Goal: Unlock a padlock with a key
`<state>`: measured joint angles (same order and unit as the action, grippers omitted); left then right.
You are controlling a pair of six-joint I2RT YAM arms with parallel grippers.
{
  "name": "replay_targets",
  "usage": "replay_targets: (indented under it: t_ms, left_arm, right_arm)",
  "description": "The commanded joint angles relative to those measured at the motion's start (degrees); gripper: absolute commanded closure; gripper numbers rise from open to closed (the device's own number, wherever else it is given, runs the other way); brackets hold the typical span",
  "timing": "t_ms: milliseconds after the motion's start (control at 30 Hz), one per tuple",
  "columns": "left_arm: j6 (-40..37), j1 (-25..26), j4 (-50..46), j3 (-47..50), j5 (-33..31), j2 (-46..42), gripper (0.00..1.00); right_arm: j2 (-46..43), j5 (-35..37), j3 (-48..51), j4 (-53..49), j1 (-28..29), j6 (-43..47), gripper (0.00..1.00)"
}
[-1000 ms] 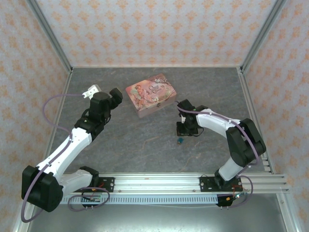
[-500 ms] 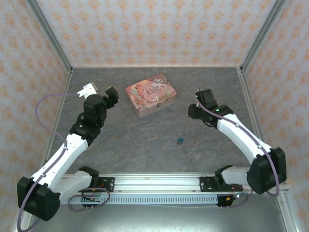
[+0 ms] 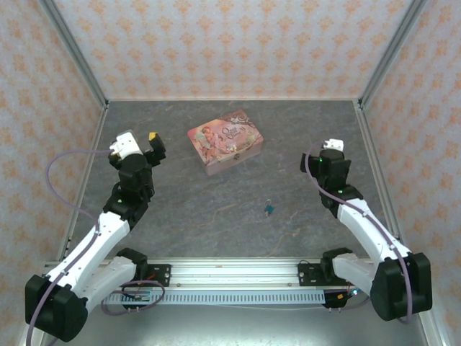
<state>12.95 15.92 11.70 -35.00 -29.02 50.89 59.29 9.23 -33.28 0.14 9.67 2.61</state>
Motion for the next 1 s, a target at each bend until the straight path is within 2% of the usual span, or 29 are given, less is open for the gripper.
replay_targets:
  t_ms: [0, 100, 267, 300, 400, 467, 533, 800, 967]
  left_arm:
    - [-0.2, -1.5, 3.6, 2.0, -4.7, 0.7, 0.0]
    - [0.0, -2.1, 2.4, 2.8, -2.9, 3.3, 0.0]
    - [-2.7, -2.2, 4.7, 5.4, -4.0, 6.5, 0.0]
    - [-3.4, -2.3, 5.2, 5.9, -4.4, 7.0, 0.0]
    - [-4.7, -2.5, 5.1, 6.4, -3.9, 8.0, 0.0]
    - [-5.5, -2.6, 5.3, 6.8, -3.4, 8.6, 0.0]
    - [-5.8, -3.0, 5.2, 7.3, -3.6, 9.3, 0.0]
    - [-6.6, -4.6, 7.0, 8.5, -1.3, 14.4, 0.0]
    - [-7.6, -4.7, 13.0, 9.6, 0.2, 19.3, 0.0]
  right_arm:
    - [0.5, 0.8, 5.0, 12.0, -4.6, -2.6, 0.01]
    - [4.7, -1.6, 7.5, 17.0, -8.6, -5.2, 0.01]
    - [14.6, -2.5, 10.0, 29.7, -9.1, -4.2, 0.01]
    - [15.4, -4.0, 9.1, 29.5, -9.1, -3.2, 0.01]
    - [19.7, -5.8, 10.5, 40.2, -9.1, -2.0, 0.01]
    - [24.0, -6.7, 9.6, 41.4, -9.3, -1.8, 0.01]
    - [28.4, -8.3, 10.6, 47.8, -9.3, -1.2, 0.01]
    - [27.8, -10.2, 9.0, 43.7, -9.3, -0.2, 0.01]
    - [27.9, -10.2, 9.2, 44.1, -9.2, -0.2, 0.01]
